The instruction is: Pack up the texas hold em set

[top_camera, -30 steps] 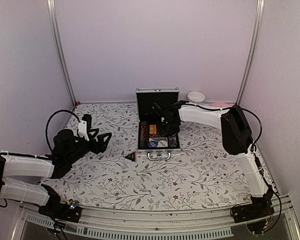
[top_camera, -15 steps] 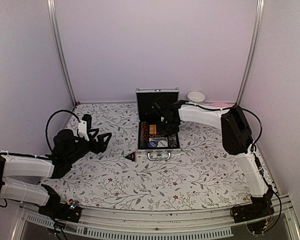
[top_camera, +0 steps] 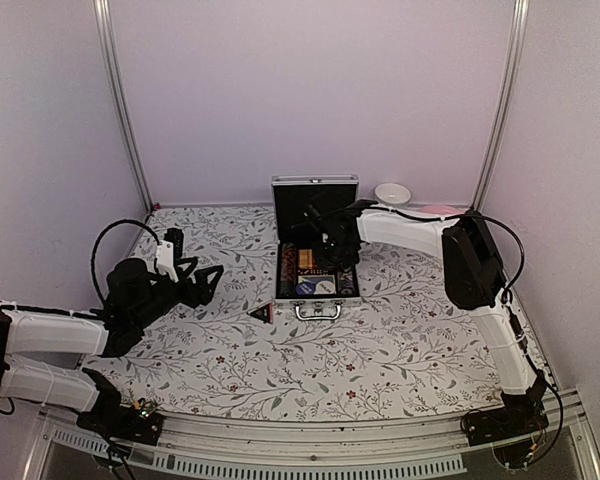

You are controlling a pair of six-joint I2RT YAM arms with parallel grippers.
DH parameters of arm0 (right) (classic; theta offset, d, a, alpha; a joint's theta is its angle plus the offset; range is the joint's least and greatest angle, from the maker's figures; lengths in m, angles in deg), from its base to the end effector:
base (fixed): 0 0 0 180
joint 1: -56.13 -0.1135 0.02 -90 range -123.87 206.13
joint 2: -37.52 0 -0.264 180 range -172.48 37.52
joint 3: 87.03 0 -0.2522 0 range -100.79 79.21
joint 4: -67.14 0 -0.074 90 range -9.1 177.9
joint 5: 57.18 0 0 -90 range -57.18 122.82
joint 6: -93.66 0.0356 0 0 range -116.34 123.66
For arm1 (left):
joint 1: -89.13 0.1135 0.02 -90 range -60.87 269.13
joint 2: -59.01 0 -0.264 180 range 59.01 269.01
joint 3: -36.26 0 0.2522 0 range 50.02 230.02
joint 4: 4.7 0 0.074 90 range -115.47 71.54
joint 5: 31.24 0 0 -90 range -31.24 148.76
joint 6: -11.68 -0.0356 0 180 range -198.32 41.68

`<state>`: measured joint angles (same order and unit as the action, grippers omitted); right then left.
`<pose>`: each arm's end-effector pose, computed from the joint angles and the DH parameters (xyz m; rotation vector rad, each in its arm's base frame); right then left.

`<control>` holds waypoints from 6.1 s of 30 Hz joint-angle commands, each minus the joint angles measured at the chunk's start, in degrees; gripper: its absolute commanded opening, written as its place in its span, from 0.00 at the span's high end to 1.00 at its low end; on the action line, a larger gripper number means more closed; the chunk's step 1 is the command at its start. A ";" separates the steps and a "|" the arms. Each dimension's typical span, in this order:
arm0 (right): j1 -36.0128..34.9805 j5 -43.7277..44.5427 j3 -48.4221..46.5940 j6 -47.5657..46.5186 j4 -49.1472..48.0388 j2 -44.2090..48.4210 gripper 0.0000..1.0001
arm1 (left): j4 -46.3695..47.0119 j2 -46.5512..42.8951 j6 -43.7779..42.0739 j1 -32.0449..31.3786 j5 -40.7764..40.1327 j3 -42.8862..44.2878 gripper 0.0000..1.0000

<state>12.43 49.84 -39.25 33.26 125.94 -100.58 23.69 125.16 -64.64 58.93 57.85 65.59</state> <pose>0.3785 0.3473 0.1663 -0.2336 2.6047 0.0367 0.1935 -0.1120 0.1877 0.2395 1.7330 -0.5510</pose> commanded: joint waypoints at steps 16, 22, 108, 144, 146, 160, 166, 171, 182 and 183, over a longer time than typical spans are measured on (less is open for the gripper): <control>0.37 5.83 -0.68 0.21 4.39 2.85 0.80 | 0.47 0.47 -0.14 0.78 0.12 -0.08 0.19; 0.37 6.90 -0.72 0.21 5.15 2.88 0.80 | 0.53 0.45 -0.08 0.75 0.12 -0.08 0.19; 11.27 -10.25 52.71 -4.67 -32.91 44.38 0.36 | -63.41 42.13 28.65 -19.80 -15.73 45.61 0.10; 11.36 -10.16 54.24 -3.52 -34.21 44.06 0.37 | -65.16 43.56 29.05 -21.27 -17.76 46.64 0.31; 11.36 -10.16 54.34 -3.42 -34.22 44.06 0.37 | -65.35 43.47 28.97 -21.22 -17.96 46.52 0.32; 11.32 -9.68 54.84 -3.15 -34.29 44.88 0.37 | -65.67 34.28 28.06 -21.35 -22.88 42.27 0.38; 11.36 -8.66 55.29 -2.81 -34.39 46.07 0.37 | -65.85 31.50 26.23 -21.42 -22.71 43.63 0.38; 11.34 -7.49 55.77 -2.72 -34.40 47.36 0.37 | -63.88 31.41 21.76 -21.69 -21.54 47.74 0.38; 11.36 -6.76 56.75 -1.86 -34.68 49.54 0.37 | -52.78 41.44 12.78 -21.69 -16.21 58.85 0.40; 11.29 -6.74 56.89 -1.76 -34.73 49.63 0.36 | -51.03 42.43 11.98 -21.60 -15.67 59.44 0.39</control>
<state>23.31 41.99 16.40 30.64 92.30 -52.89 -34.21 163.96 -47.90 37.82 40.08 122.22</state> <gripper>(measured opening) 0.635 0.608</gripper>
